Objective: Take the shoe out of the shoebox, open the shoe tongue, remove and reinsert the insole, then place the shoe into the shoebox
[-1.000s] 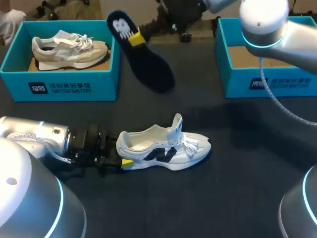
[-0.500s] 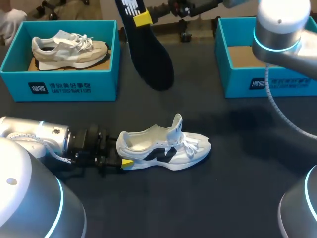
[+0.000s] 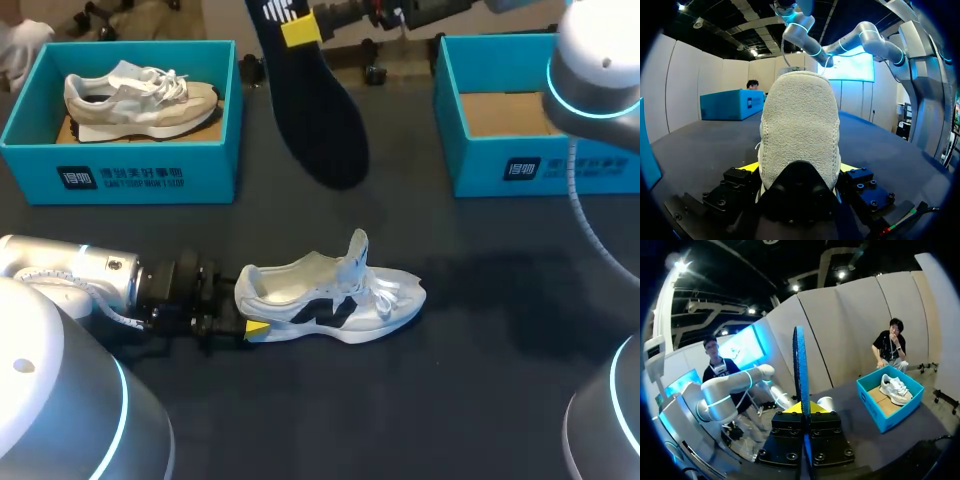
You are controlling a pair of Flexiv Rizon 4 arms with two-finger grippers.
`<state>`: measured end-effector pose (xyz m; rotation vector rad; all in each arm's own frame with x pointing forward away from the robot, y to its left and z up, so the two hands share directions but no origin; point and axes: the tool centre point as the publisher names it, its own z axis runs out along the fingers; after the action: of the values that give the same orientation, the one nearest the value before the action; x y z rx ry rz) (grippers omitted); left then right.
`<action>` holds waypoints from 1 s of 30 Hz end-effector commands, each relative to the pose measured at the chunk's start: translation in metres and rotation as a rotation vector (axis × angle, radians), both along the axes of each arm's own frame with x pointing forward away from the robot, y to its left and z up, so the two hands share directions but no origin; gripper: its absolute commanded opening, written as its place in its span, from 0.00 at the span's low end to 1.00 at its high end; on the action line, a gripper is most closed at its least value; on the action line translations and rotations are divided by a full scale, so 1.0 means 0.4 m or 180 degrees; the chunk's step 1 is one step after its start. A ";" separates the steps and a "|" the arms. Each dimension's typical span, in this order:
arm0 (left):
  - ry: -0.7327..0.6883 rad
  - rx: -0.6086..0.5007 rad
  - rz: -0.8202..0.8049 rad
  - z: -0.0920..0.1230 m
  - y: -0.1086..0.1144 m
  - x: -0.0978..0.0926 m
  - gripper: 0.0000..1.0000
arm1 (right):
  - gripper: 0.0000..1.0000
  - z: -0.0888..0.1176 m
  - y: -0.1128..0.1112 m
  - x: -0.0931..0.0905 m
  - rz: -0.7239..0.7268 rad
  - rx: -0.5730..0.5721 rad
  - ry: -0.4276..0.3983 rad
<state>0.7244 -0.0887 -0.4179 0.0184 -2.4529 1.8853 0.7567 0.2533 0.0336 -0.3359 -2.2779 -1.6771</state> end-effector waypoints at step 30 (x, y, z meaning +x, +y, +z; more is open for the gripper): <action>-0.0004 0.0000 0.0012 -0.005 0.000 0.000 0.00 | 0.00 0.089 -0.134 -0.090 -0.0864 0.0025 0.0398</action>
<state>0.7244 -0.0887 -0.4179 0.0185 -2.4530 1.8852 0.7408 0.2203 0.0679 -0.6882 -2.1950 -1.7078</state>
